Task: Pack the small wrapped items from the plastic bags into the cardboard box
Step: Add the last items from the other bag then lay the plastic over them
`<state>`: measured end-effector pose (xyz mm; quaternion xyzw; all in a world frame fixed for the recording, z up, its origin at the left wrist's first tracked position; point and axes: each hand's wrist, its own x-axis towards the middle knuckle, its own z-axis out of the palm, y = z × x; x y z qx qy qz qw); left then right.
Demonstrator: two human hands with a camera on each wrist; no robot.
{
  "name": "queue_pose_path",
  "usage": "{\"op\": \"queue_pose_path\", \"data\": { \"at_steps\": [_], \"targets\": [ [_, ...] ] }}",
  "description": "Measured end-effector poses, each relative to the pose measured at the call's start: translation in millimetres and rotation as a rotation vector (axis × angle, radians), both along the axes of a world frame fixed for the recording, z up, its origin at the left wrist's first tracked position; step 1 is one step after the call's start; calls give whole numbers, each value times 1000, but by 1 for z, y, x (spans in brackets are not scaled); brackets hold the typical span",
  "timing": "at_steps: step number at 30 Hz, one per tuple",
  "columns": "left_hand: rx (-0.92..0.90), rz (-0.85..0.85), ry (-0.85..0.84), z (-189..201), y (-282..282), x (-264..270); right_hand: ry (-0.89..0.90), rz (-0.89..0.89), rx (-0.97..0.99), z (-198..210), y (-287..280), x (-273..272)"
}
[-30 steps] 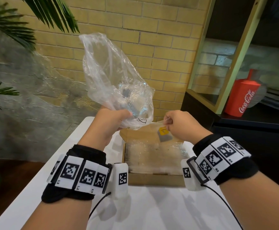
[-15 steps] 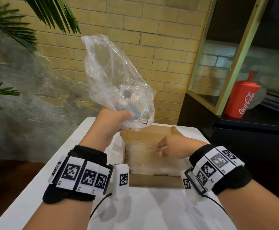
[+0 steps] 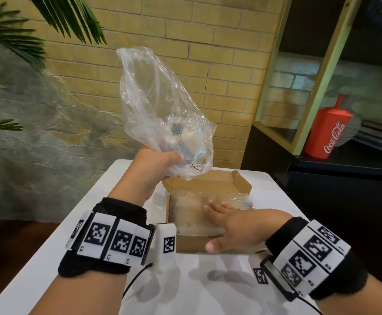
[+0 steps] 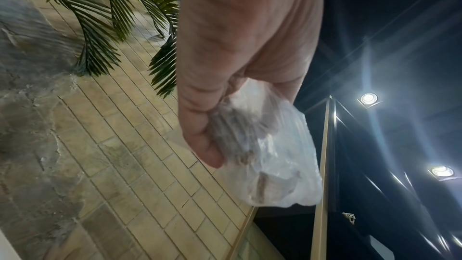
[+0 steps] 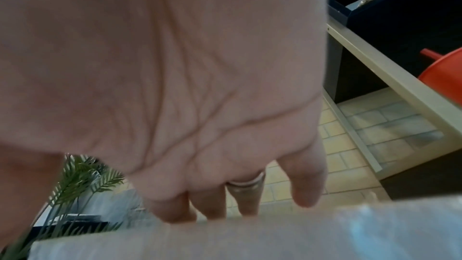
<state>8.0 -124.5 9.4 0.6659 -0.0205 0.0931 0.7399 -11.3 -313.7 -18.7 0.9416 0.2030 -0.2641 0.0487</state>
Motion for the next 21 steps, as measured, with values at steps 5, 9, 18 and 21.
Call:
{"op": "queue_pose_path", "data": {
  "at_steps": [5,9,18,21],
  "targets": [
    [44,-26,7,-1,1,-1,-117,-81,169,-2,1,9],
    [42,-45,9,1,0,-3,-656,-359,826,25,-4,21],
    [36,-48,40,4,-5,-6,-730,-66,947,53,24,23],
    [11,-57,60,6,-4,-9,-787,34,902,54,27,20]
  ]
}}
